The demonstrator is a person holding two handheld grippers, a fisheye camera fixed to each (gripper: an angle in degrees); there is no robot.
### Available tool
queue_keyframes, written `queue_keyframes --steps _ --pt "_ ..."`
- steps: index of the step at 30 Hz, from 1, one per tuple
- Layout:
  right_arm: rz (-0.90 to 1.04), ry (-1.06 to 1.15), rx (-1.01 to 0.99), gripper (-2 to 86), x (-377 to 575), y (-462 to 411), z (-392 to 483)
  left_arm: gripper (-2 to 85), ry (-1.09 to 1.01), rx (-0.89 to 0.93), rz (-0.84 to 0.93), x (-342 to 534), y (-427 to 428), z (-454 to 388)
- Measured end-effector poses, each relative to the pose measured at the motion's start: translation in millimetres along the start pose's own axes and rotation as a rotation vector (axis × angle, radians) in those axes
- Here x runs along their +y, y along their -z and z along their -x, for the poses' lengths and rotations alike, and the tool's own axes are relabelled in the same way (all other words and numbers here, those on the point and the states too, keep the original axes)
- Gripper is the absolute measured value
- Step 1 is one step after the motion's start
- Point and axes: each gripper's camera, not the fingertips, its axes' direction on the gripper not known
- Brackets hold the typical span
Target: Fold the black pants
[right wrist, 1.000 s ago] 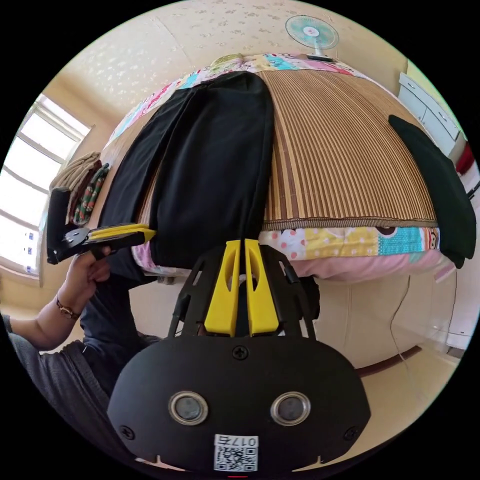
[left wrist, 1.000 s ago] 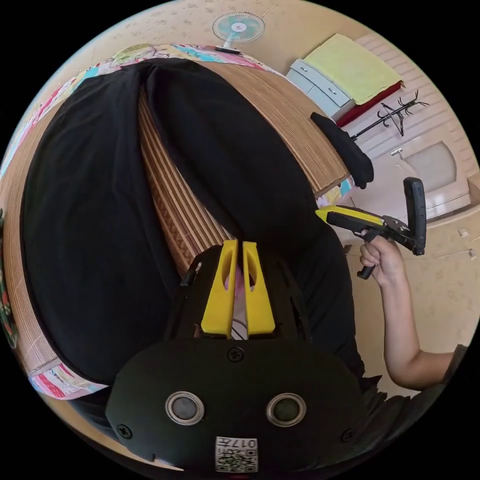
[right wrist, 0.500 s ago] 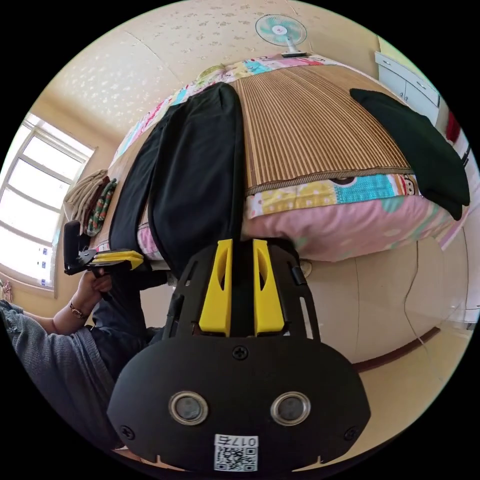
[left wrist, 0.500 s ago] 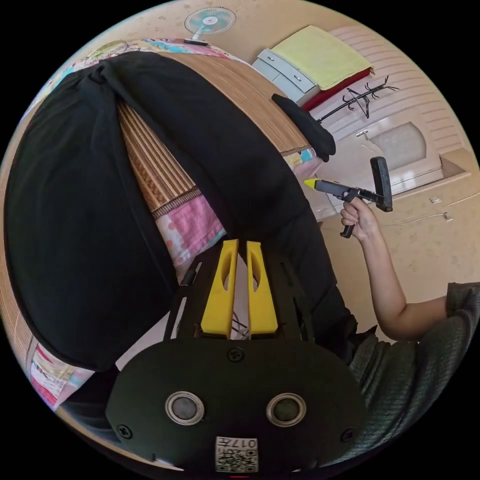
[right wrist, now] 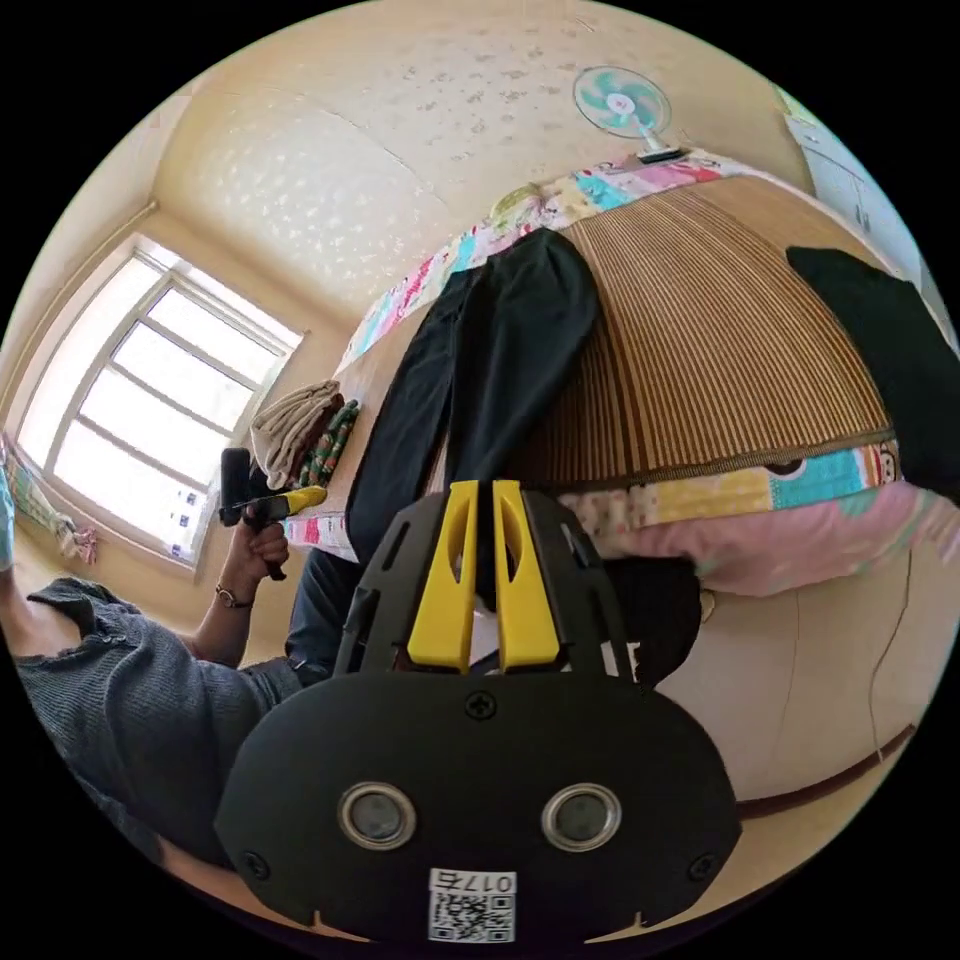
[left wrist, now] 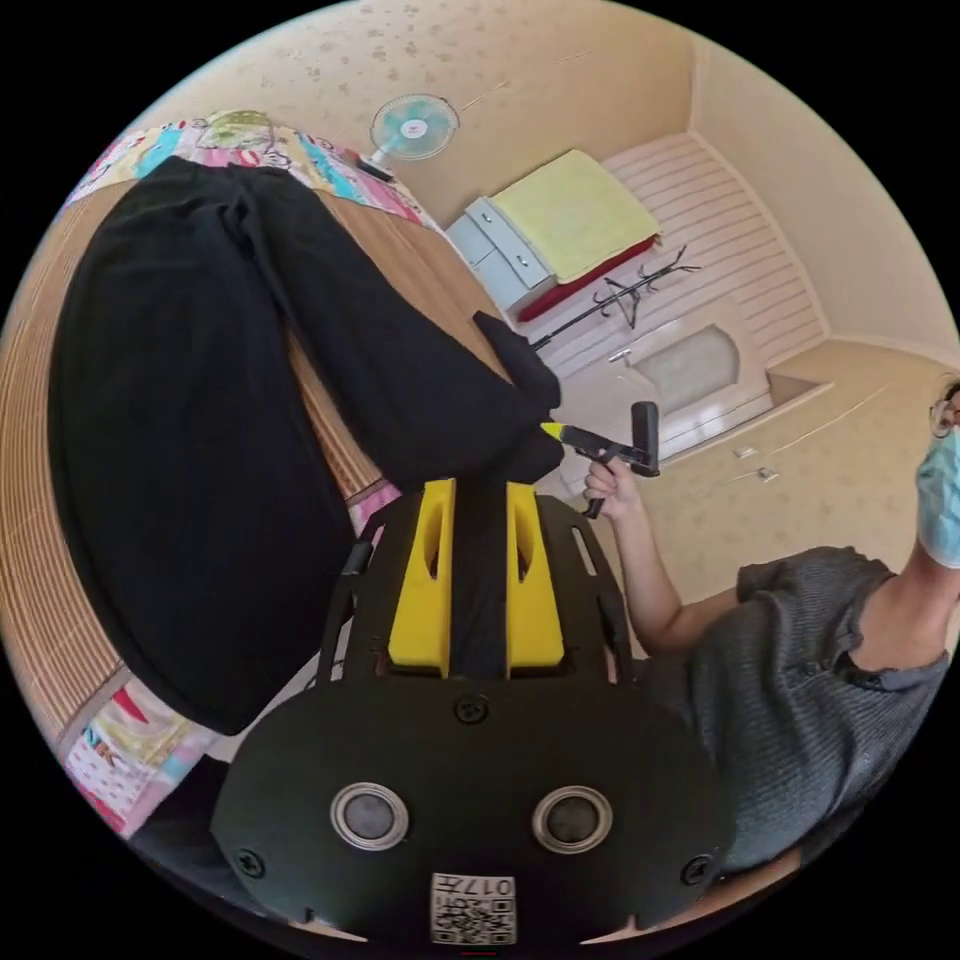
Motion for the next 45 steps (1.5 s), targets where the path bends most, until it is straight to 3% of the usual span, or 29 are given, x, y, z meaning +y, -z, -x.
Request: queue_keyframes --steps 4,9,12,14,17,19,24,29,32,34,37,40,42,45 --pt "0.180 0.234 -0.021 3.1 -33 -65 66 15.0 0.005 0.073 -0.024 -46 5 6" --pt "0.358 0.413 0.038 2.9 -42 -145 120 17.3 0.151 -0.105 0.057 -68 16 49" --pt "0.439 0.436 0.026 3.0 -47 -175 127 13.6 0.168 -0.224 0.164 -66 2 69" --pt "0.513 0.462 -0.001 3.3 -53 -187 125 4.8 0.156 -0.255 0.177 -56 -4 82" --pt "0.639 0.488 -0.245 4.3 -84 -196 102 0.0 0.157 -0.205 0.103 -39 2 92" --pt "0.608 0.439 -0.341 5.2 -125 -197 71 -0.4 0.177 -0.206 0.070 -28 7 99" --pt "0.339 0.078 0.286 9.3 -306 -242 -59 -0.8 0.258 -0.109 -0.023 -7 17 119" --pt "0.141 -0.298 0.452 12.7 -413 -288 -135 -0.8 0.232 -0.173 -0.032 -2 15 110" --pt "0.192 -0.386 0.520 13.2 -439 -318 -154 -0.8 0.217 -0.202 -0.055 1 18 101" --pt "0.208 -0.345 0.540 11.3 -450 -330 -147 -0.8 0.211 -0.202 -0.088 3 23 97" --pt "0.195 -0.118 0.780 4.6 -471 -351 -82 -0.8 0.208 -0.127 -0.164 16 38 92" --pt "0.105 0.320 0.876 3.1 -470 -386 31 -0.9 0.163 0.009 -0.307 45 80 77" --pt "0.048 0.536 0.770 2.6 -462 -413 102 -0.9 0.167 -0.028 -0.346 65 106 67" --pt "0.094 0.456 0.497 2.2 -473 -447 129 -0.8 0.318 -0.166 -0.392 109 140 67"
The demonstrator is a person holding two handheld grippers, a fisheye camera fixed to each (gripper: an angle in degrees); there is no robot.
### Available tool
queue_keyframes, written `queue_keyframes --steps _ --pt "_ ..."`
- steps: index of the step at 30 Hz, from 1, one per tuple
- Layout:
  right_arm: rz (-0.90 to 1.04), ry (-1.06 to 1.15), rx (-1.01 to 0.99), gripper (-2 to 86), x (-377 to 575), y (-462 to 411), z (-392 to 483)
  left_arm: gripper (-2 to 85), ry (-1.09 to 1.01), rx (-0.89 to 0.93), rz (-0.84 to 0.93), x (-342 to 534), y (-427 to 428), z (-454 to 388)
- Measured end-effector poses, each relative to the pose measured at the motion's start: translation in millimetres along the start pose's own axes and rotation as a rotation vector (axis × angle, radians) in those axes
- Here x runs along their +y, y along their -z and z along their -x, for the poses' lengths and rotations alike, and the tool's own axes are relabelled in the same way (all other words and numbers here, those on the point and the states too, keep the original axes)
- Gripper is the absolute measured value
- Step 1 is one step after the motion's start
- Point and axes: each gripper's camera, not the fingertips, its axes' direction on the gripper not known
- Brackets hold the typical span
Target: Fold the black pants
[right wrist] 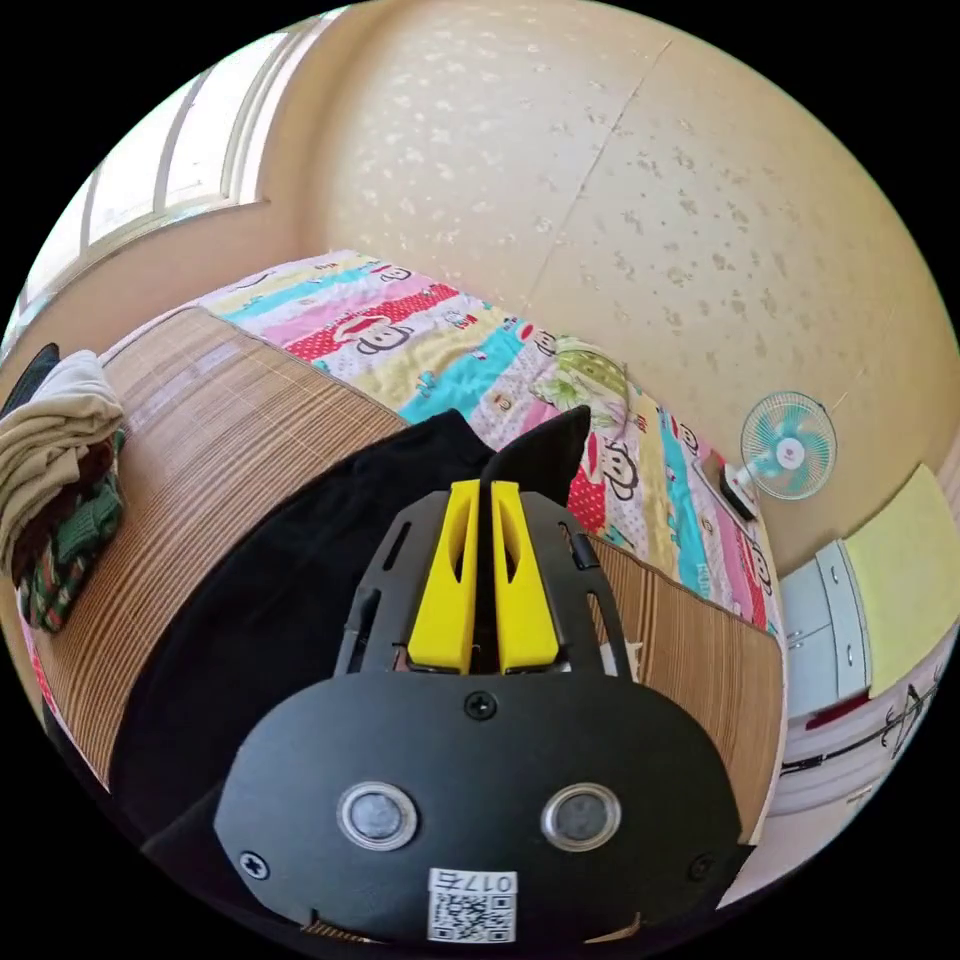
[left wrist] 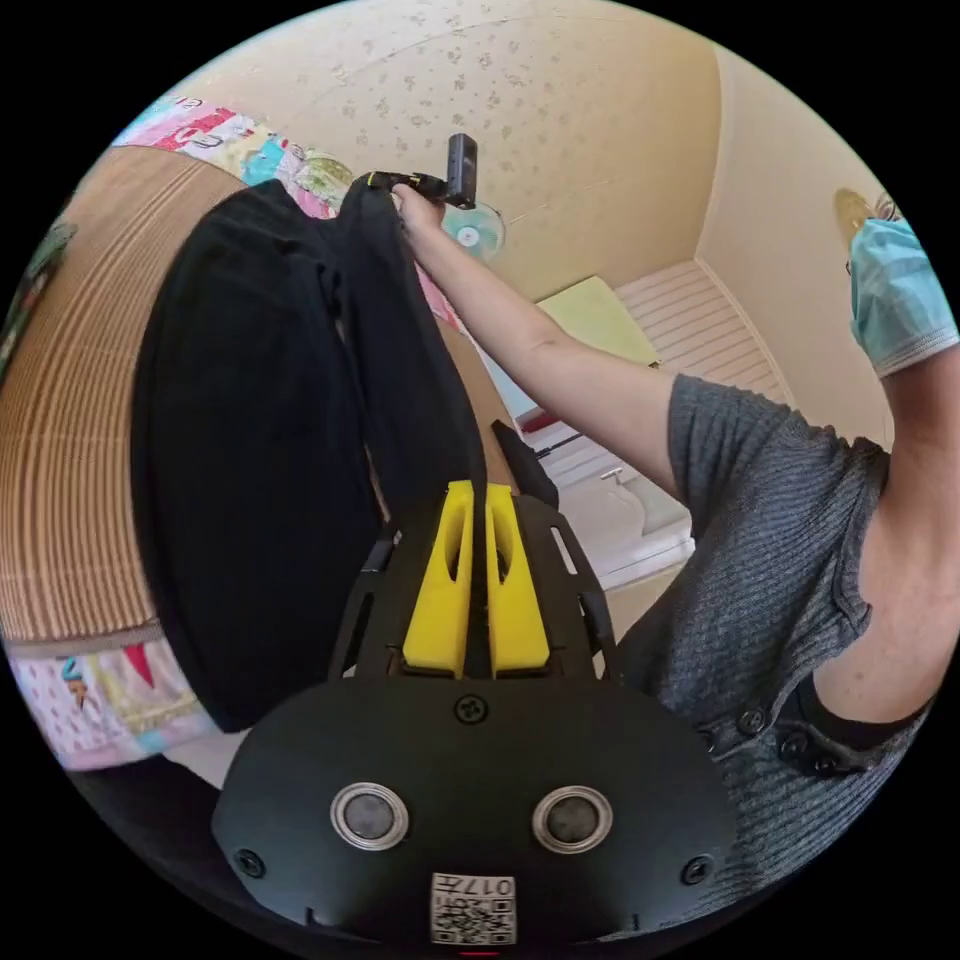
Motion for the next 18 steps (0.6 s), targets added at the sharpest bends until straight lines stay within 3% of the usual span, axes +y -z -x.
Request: queue_keyframes --steps 4,7,10,15,18 --pt "0.048 -0.147 -0.197 1.7 10 -22 8 -0.7 0.136 -0.216 -0.072 41 38 39" --pt "0.084 -0.160 -0.249 2.5 60 -2 16 -0.1 0.182 -0.300 0.016 52 38 67" --pt "0.084 -0.098 -0.315 3.9 155 50 29 0.7 0.150 -0.280 0.099 50 34 79" --pt "0.160 -0.181 -0.500 6.3 340 127 50 2.4 0.035 -0.326 0.169 45 29 68" --pt "0.227 -0.174 -0.568 6.8 406 130 82 4.3 0.003 -0.343 0.190 49 26 62"
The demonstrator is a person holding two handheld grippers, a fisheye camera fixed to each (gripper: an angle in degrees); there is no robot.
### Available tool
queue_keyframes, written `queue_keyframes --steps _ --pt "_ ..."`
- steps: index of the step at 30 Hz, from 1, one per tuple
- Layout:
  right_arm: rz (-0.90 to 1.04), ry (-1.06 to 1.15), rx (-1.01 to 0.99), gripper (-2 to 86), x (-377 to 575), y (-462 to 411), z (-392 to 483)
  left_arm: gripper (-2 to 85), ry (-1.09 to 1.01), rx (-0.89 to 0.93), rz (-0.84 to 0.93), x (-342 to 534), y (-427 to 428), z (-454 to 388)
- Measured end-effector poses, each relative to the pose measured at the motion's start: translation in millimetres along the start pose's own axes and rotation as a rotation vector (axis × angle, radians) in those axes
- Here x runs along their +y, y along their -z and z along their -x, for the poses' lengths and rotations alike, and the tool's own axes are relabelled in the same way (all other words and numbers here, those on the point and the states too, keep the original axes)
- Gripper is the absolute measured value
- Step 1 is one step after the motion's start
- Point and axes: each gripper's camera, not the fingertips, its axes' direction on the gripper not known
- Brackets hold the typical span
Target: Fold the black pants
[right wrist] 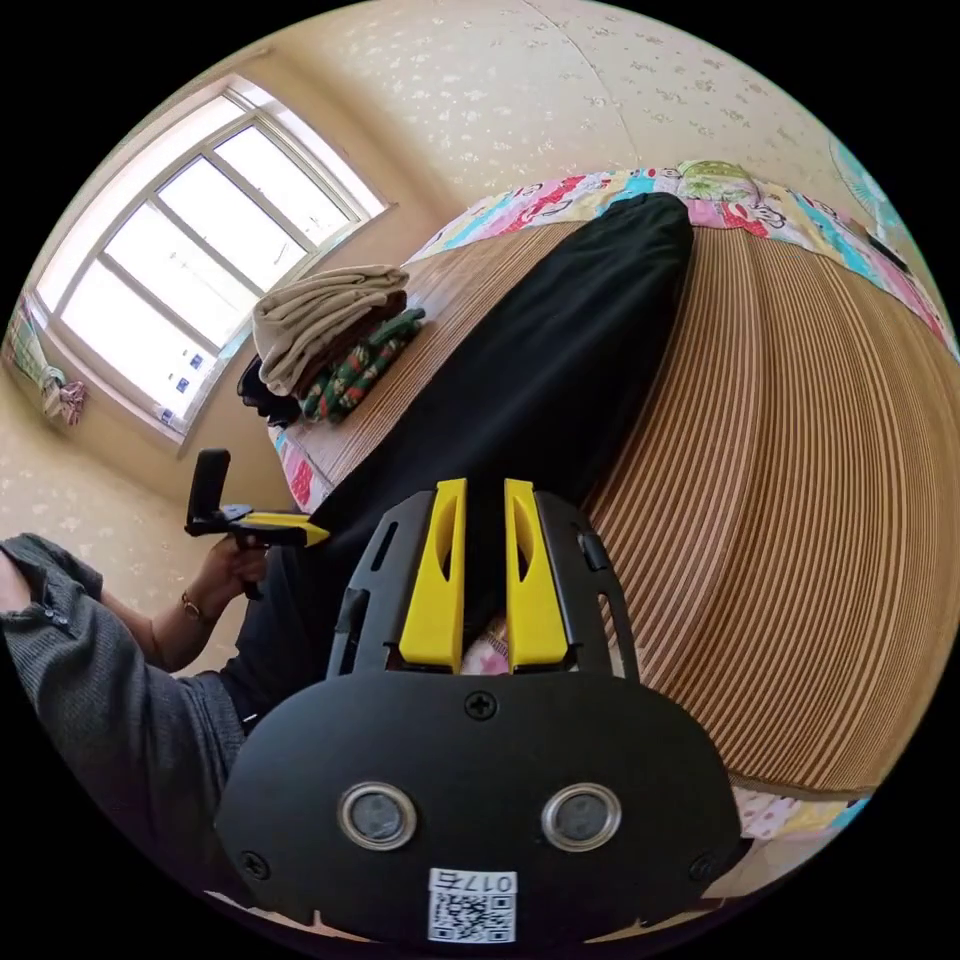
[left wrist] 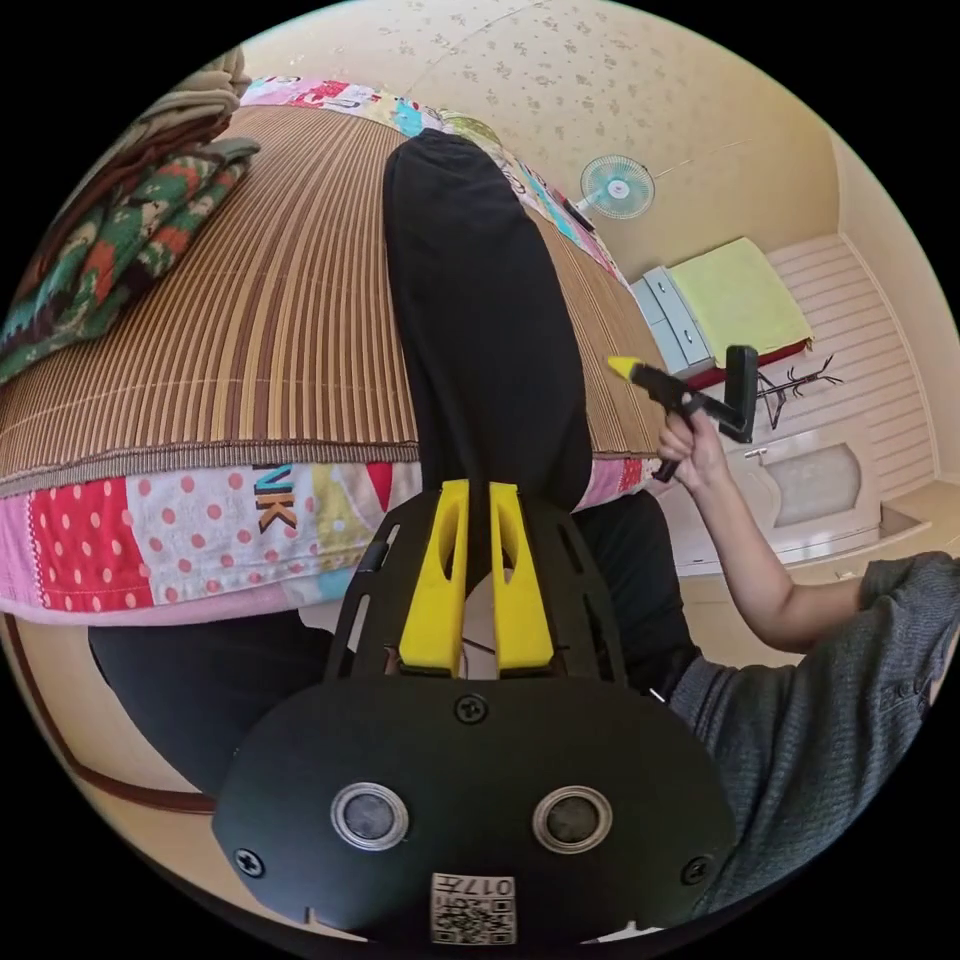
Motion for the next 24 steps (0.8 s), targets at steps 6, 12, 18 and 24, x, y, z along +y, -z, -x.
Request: queue_keyframes --steps 6,12,18,24 --pt "-0.028 -0.080 0.031 8.0 43 -27 18 5.0 0.011 -0.053 0.057 19 -12 -4" --pt "0.055 -0.073 0.010 6.5 36 -54 25 3.3 -0.002 -0.112 0.100 18 -11 -17" --pt "-0.124 -0.015 -0.189 2.7 47 15 36 0.1 0.087 0.202 0.100 22 7 20" --pt "-0.103 0.063 -0.052 1.9 61 31 52 -0.4 0.000 0.549 -0.041 54 16 33"
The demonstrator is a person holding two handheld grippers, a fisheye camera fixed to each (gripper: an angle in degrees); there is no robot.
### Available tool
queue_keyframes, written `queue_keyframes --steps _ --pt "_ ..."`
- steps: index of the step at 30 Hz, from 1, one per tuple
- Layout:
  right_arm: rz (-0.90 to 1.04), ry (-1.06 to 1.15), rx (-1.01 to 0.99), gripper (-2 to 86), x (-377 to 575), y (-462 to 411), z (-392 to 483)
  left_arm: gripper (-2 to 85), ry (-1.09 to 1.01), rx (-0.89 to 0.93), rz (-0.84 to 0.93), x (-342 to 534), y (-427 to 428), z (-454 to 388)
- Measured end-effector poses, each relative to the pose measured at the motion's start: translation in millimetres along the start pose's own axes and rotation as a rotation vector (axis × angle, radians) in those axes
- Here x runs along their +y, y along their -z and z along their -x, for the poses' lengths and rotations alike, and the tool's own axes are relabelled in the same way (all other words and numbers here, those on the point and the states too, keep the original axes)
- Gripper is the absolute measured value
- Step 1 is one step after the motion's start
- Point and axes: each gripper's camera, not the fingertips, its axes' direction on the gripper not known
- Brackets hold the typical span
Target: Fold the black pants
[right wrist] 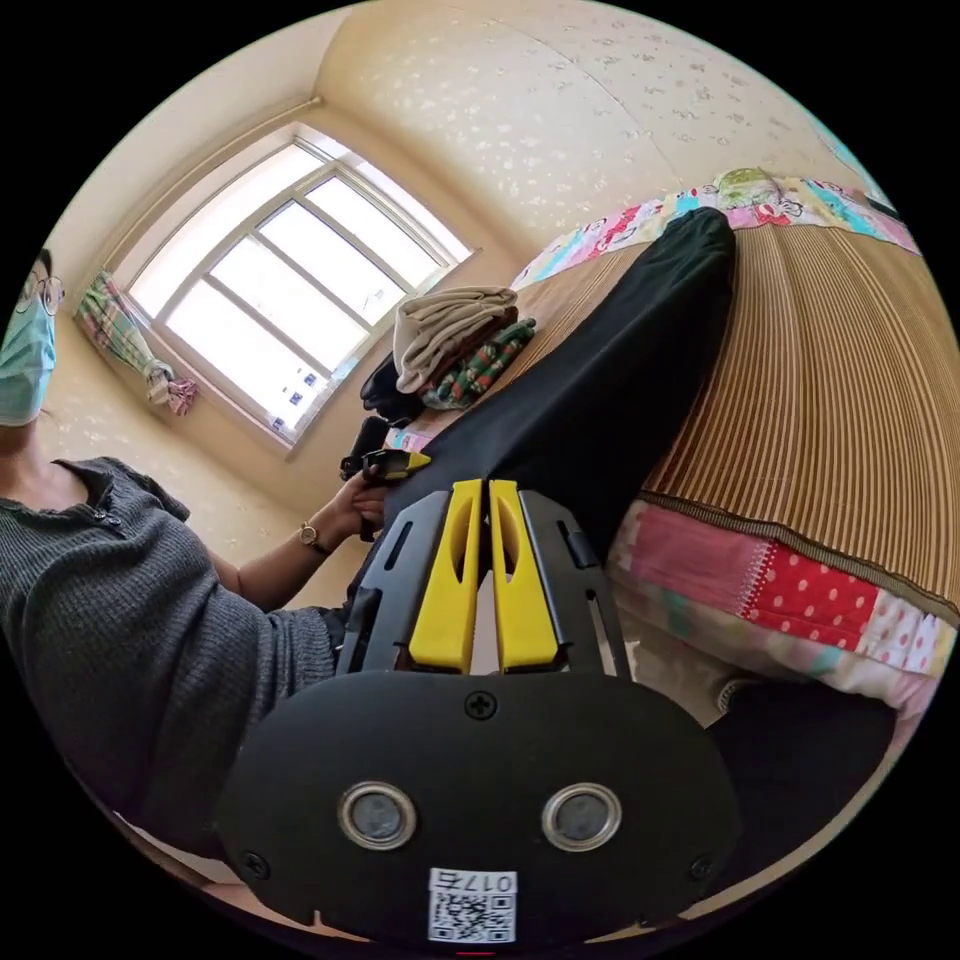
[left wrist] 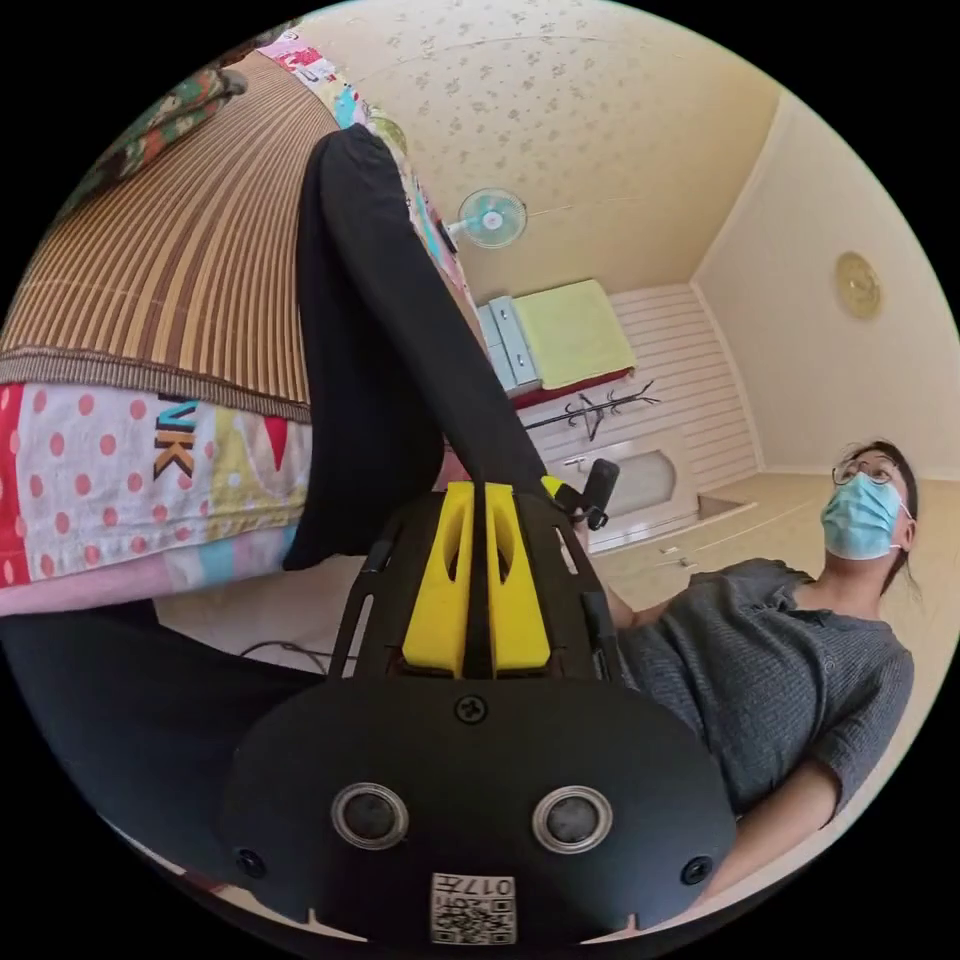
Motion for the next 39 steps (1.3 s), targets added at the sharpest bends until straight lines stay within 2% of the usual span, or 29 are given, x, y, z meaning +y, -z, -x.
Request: queue_keyframes --steps 2,3,7,9,11,14,17,20,23,26,28,33,35,37,39 --pt "0.160 -0.043 0.145 1.7 5 -37 -7 -0.4 0.050 -0.242 0.105 6 -26 11" --pt "0.224 -0.078 0.200 1.6 9 -58 -12 -0.3 0.072 -0.293 0.129 7 -32 13" --pt "0.244 -0.203 0.164 1.7 2 -71 -21 1.2 0.093 -0.551 0.191 3 -51 -10" --pt "0.279 -0.284 0.164 2.3 -6 -64 -25 3.0 0.064 -0.662 0.175 5 -50 -27" --pt "0.287 -0.331 0.193 3.0 -13 -54 -28 4.6 -0.024 -0.779 0.067 9 -37 -52" --pt "0.343 -0.360 0.261 4.2 -28 -48 -34 7.0 -0.050 -0.787 0.021 0 -26 -60" --pt "0.355 -0.298 0.225 2.8 -51 -47 -35 10.5 -0.029 -0.721 -0.019 -21 -20 -57" --pt "0.359 -0.209 0.279 1.1 -84 -49 -30 11.3 -0.039 -0.747 -0.064 -46 -20 -54" --pt "0.368 -0.158 0.394 0.6 -114 -64 -31 11.9 -0.005 -0.787 -0.043 -72 -26 -40" --pt "0.488 -0.160 0.400 0.4 -130 -89 -34 11.9 0.031 -0.807 -0.031 -83 -32 -29" --pt "0.495 -0.117 0.406 0.4 -131 -96 -24 11.2 0.034 -0.806 -0.023 -83 -33 -30" --pt "0.589 -0.011 0.792 0.4 -117 -128 -11 11.4 0.019 -0.796 -0.009 -73 -36 -33" --pt "0.577 -0.007 0.785 0.4 -113 -129 -14 11.3 0.023 -0.794 -0.019 -72 -34 -32" --pt "0.472 -0.042 0.730 0.5 -111 -118 -18 11.2 0.032 -0.787 -0.015 -74 -33 -29" --pt "0.293 -0.111 0.537 0.6 -107 -95 -31 11.1 0.038 -0.754 -0.007 -79 -31 -24"
